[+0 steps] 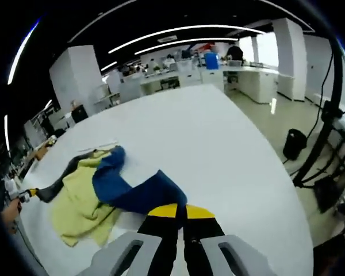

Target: Fold the garment on the visible template until the final outline fits inside the template.

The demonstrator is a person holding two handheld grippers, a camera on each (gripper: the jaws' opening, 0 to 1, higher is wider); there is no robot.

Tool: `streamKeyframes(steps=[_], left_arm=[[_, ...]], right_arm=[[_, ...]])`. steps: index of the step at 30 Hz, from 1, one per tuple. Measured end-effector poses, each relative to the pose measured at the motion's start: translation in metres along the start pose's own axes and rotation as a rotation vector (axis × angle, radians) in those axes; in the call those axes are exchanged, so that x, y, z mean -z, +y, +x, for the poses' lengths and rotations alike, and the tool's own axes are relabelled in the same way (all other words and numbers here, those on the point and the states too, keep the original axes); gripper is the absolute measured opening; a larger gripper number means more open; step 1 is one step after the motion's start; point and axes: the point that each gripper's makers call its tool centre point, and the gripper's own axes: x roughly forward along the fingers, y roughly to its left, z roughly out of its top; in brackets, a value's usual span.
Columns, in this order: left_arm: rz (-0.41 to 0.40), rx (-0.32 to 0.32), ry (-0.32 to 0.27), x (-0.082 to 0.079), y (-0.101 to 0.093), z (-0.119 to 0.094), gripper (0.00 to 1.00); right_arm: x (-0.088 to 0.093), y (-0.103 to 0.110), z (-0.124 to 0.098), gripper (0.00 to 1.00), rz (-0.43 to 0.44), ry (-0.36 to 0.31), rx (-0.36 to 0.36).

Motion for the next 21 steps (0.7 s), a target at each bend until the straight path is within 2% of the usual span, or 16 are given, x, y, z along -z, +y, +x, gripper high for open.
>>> streamKeyframes(steps=[4, 7, 11, 17, 19, 21], left_arm=[[-0.08, 0.006, 0.036, 0.011, 0.006, 0.009, 0.01], [-0.02, -0.006, 0.065, 0.016, 0.009, 0.009, 0.01], [0.009, -0.003, 0.082, 0.018, 0.011, 0.01, 0.01], [-0.019, 0.006, 0.098, 0.022, 0.014, 0.012, 0.01], [0.019, 0.002, 0.111, 0.024, 0.016, 0.012, 0.02], [0.028, 0.01, 0.112, 0.024, 0.016, 0.013, 0.02]], right_arm=[[0.009, -0.012, 0.007, 0.0, 0.01, 0.039, 0.019], [0.011, -0.02, 0.01, 0.0, 0.023, 0.048, 0.028], [0.017, -0.036, 0.011, 0.0, 0.02, 0.085, 0.058], [0.028, -0.053, 0.01, 0.0, 0.044, 0.115, 0.092], [0.03, -0.056, 0.01, 0.0, 0.046, 0.124, 0.089], [0.033, -0.064, 0.009, 0.0, 0.022, 0.147, 0.116]])
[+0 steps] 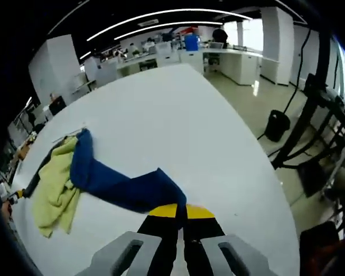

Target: Fold the garment on the visible template until the final outline fits inside the template.

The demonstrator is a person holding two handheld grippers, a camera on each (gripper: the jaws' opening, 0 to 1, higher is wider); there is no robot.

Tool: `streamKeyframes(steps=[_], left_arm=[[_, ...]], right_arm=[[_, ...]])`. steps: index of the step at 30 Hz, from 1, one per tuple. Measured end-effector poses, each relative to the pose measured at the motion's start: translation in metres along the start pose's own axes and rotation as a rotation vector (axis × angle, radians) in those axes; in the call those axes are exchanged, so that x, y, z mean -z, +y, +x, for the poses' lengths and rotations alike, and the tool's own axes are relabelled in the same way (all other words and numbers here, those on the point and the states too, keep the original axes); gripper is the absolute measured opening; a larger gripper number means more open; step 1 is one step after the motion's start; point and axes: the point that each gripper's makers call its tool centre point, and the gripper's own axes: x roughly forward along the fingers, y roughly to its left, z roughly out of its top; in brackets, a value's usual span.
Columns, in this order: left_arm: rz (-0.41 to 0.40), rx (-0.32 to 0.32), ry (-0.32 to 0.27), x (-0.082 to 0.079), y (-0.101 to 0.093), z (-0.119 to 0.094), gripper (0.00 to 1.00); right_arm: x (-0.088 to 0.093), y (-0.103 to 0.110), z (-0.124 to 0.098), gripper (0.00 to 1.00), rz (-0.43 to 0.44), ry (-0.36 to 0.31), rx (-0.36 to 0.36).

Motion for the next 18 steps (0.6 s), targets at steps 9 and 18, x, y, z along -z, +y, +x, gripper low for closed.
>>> streamKeyframes(steps=[9, 18], left_arm=[[0.029, -0.014, 0.026, 0.002, 0.009, 0.001, 0.01], [0.041, -0.015, 0.039, 0.001, 0.011, 0.002, 0.02]], right_arm=[[0.006, -0.03, 0.002, 0.0, 0.001, 0.036, 0.078], [0.008, -0.039, 0.003, 0.0, 0.021, 0.045, 0.095]])
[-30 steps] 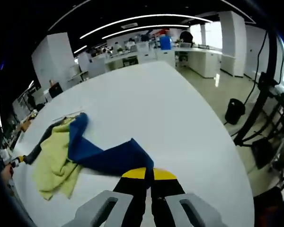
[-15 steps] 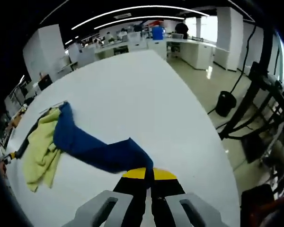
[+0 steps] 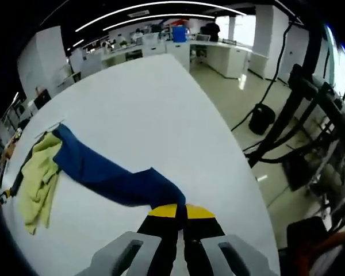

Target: Fold the garment on the visible template until the final outline fits inside the template.

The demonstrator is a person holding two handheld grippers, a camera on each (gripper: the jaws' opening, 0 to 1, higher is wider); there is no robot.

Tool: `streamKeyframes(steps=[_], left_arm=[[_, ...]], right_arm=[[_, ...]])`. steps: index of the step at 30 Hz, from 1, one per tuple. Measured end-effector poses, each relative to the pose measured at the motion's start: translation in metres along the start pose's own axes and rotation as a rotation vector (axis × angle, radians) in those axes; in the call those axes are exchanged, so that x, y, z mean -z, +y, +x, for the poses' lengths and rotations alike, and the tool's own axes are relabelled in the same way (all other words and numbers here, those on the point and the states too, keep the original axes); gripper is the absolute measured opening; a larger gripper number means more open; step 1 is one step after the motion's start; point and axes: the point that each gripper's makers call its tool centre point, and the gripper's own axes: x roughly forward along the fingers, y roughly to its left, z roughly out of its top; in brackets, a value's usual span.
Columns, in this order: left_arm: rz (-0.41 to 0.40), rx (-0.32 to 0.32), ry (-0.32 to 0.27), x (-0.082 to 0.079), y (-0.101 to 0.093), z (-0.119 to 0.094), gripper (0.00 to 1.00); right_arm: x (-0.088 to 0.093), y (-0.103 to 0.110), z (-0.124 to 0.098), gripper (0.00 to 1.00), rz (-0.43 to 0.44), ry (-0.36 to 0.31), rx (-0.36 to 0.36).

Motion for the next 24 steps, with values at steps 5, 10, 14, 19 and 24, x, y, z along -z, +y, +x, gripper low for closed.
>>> streamKeyframes(steps=[5, 10, 14, 19, 24], left_arm=[[0.014, -0.037, -0.007, -0.003, 0.006, -0.004, 0.08], [-0.009, -0.021, -0.034, -0.007, 0.004, -0.012, 0.17], [0.026, -0.005, -0.045, -0.008, -0.001, -0.018, 0.34], [0.06, 0.059, -0.066, -0.01, -0.019, -0.03, 0.44], [0.089, 0.145, -0.092, -0.012, -0.041, -0.039, 0.53]], right_arm=[[-0.003, 0.006, -0.003, 0.02, -0.079, -0.002, -0.009], [-0.01, 0.017, -0.01, 0.27, -0.089, -0.031, -0.05], [-0.017, 0.035, -0.019, 0.36, -0.107, -0.06, -0.114], [-0.02, 0.061, -0.033, 0.5, -0.127, -0.08, -0.198], [-0.018, 0.085, -0.044, 0.59, -0.162, -0.088, -0.272]])
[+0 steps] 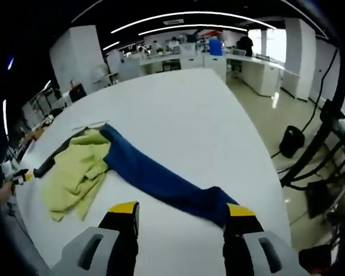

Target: Fold the garment on the visible template until the final outline fits inside the template.

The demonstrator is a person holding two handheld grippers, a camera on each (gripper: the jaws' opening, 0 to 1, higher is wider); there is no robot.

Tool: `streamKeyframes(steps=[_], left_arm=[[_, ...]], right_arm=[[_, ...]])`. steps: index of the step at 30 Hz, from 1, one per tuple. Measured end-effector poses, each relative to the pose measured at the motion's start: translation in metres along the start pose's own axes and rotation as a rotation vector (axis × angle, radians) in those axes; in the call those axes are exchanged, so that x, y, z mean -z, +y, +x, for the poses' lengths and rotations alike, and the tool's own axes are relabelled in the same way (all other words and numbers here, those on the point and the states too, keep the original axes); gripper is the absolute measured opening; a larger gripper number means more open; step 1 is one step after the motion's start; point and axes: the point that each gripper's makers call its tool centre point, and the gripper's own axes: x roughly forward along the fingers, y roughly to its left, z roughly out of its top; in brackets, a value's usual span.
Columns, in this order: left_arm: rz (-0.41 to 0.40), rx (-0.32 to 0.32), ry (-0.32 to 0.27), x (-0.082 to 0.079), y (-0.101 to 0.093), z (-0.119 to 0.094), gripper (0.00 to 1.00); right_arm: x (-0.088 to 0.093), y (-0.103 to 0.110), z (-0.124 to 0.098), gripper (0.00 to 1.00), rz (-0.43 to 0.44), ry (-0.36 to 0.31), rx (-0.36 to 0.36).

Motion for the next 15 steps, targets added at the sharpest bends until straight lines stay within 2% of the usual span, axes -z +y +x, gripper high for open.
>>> streamKeyframes(steps=[2, 8, 11, 15], left_arm=[[-0.014, 0.046, 0.001, 0.0, -0.011, -0.002, 0.56], [0.048, 0.138, -0.036, -0.007, -0.039, -0.01, 0.62], [0.017, 0.208, -0.022, -0.004, -0.059, -0.015, 0.62], [0.019, 0.251, -0.041, -0.005, -0.076, -0.02, 0.64]], right_arm=[[-0.001, 0.011, -0.002, 0.6, -0.021, -0.005, -0.028], [-0.005, 0.045, -0.007, 0.63, -0.071, -0.02, -0.108], [-0.003, 0.06, -0.007, 0.67, -0.094, -0.021, -0.154], [-0.001, 0.086, -0.009, 0.7, -0.137, -0.021, -0.219]])
